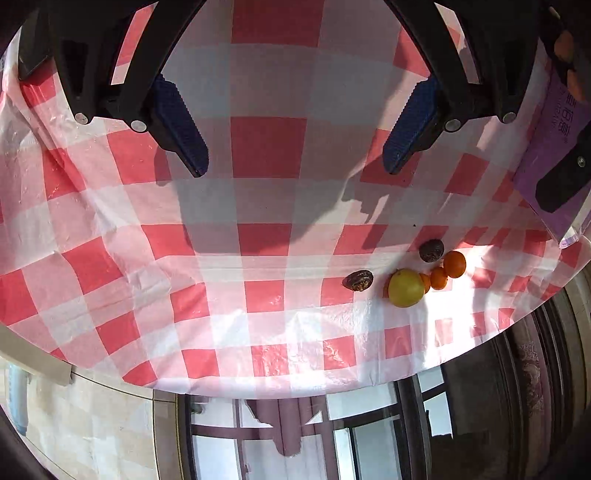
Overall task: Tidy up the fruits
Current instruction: 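Return the right tool to the table and grasp the dried brown fruit, then grasp the dark round fruit with the left tool while the right holds its fruit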
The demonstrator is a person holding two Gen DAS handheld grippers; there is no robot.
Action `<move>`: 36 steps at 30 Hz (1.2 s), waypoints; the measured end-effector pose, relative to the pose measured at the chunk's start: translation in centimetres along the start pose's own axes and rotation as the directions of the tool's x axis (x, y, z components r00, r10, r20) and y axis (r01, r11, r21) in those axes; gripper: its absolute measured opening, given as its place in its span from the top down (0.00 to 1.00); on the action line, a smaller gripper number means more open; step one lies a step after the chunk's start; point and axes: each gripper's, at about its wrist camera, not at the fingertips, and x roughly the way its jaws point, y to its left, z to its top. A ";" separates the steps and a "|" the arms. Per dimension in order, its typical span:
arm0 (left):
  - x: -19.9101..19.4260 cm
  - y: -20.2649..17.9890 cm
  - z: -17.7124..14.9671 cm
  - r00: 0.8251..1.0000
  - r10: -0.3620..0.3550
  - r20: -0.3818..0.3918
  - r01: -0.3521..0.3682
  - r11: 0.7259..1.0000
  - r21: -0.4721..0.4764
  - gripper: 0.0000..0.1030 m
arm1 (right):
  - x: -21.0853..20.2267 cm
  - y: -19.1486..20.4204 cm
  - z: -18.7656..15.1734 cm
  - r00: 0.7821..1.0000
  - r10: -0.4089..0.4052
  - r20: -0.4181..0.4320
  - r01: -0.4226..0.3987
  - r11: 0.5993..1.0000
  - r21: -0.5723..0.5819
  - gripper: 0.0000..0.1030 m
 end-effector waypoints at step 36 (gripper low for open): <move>8.6 8.1 0.0 0.989 -0.043 -0.139 -0.007 0.940 -0.342 0.02 | 14.5 -0.3 8.9 0.958 0.287 0.013 -0.283 0.936 0.208 0.61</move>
